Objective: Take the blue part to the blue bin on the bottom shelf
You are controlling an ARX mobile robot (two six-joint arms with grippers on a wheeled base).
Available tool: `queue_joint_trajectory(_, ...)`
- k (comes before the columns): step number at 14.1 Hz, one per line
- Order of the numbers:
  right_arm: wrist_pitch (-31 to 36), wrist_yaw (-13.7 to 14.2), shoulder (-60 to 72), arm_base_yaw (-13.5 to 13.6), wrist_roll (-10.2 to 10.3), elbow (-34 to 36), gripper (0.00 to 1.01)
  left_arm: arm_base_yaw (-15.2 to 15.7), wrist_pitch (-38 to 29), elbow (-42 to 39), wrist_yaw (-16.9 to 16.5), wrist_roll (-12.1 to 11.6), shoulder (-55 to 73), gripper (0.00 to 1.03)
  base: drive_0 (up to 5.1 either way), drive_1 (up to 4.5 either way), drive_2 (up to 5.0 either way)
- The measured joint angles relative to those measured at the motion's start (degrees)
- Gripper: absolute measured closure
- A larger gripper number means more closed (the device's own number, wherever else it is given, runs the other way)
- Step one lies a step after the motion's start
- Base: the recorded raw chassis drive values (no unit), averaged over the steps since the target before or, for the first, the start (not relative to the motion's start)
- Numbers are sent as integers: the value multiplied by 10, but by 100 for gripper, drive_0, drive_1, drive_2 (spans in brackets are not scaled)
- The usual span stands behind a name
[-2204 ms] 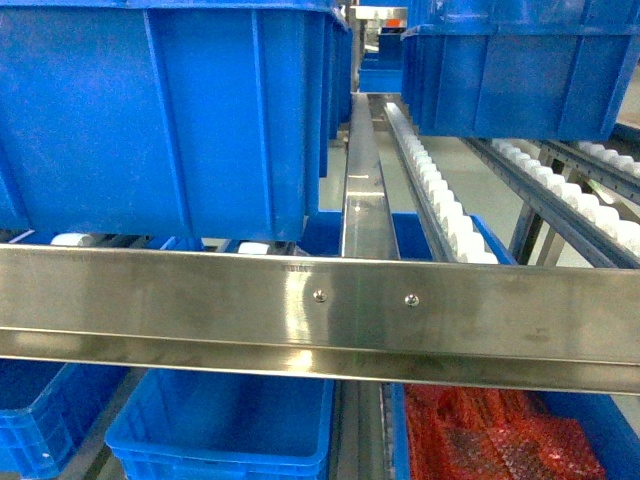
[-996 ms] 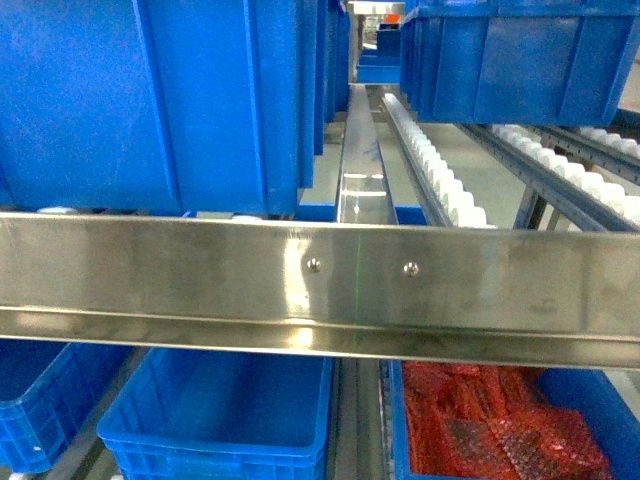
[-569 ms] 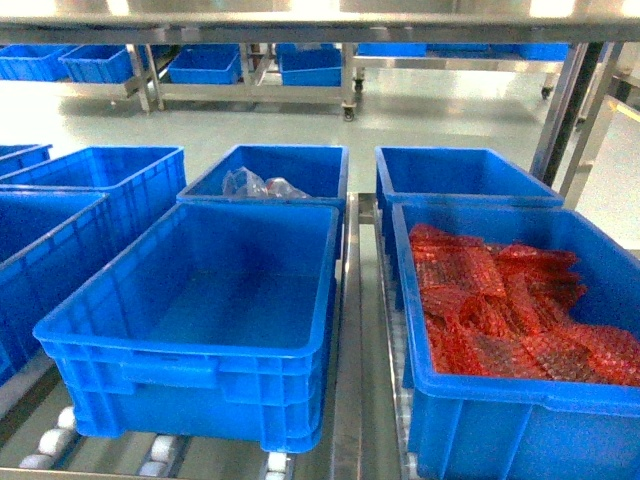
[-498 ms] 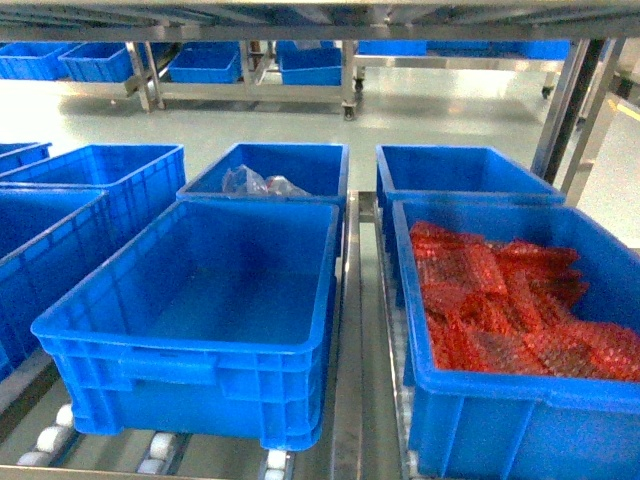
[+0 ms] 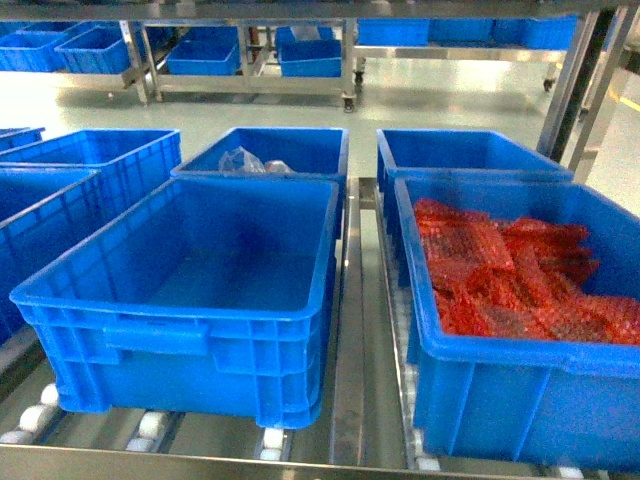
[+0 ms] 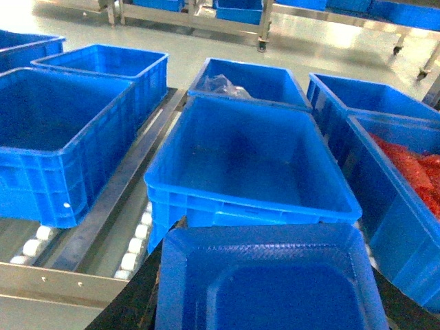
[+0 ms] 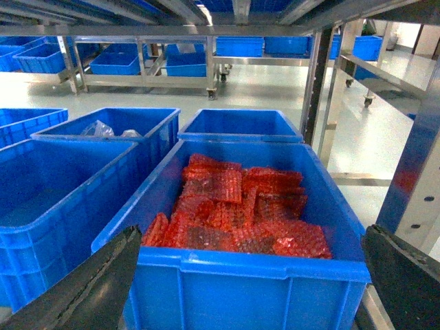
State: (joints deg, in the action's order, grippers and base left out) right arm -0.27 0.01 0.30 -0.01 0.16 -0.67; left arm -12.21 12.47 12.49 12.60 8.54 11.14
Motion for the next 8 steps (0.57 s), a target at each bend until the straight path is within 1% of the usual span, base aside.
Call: queue_joint_trajectory(8,-1,0,0,0,0,0,3,0,2,-1,0,0,0,60,0,0,0)
